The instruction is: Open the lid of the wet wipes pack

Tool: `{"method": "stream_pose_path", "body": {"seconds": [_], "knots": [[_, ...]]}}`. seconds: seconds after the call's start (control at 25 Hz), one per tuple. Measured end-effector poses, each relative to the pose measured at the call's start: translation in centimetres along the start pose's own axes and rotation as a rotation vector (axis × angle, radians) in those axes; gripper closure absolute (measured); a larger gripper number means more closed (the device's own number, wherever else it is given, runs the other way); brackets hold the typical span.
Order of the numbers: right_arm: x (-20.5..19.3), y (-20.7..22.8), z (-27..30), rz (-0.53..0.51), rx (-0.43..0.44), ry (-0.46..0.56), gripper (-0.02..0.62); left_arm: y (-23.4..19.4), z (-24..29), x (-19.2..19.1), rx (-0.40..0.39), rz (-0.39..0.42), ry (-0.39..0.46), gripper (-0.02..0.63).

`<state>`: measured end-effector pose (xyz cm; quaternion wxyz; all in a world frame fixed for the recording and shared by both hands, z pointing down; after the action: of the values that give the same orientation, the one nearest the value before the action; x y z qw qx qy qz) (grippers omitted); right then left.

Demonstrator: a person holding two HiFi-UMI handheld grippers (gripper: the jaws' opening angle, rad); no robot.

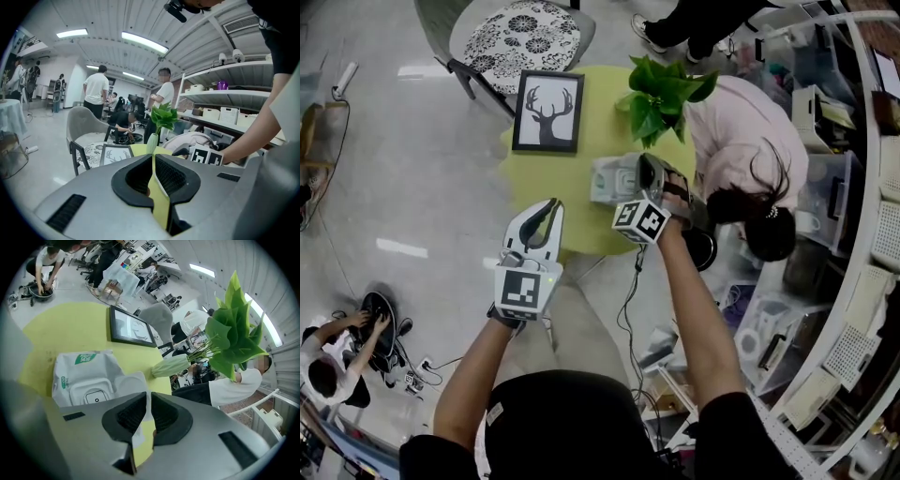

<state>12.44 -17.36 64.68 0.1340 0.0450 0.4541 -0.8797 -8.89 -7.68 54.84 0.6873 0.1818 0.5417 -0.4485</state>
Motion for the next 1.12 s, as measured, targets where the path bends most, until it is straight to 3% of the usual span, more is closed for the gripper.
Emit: {"method": "stream_pose_path", "body": {"seconds": [0.76, 1.12], "knots": [[0.0, -0.8, 2.8, 0.085, 0.069, -0.052, 0.571, 0.7, 0.3, -0.8, 0.012, 0.002, -0.025, 0.569], [0.0, -1.3, 3.5, 0.152, 0.109, -0.067, 0.592, 2.3, -0.3, -1.0, -0.033, 0.028, -0.058, 0.569]]}}
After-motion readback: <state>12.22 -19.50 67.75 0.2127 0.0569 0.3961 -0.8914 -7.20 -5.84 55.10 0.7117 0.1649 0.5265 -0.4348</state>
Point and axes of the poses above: the fingertips, and each gripper's own axes: z forward along the fingers, y to its right, x out of its top, the point moved 6 cm from there along -z, backward along the fingers, and after that the axes turned 3 degrees about -x, right-handed, at the moved point
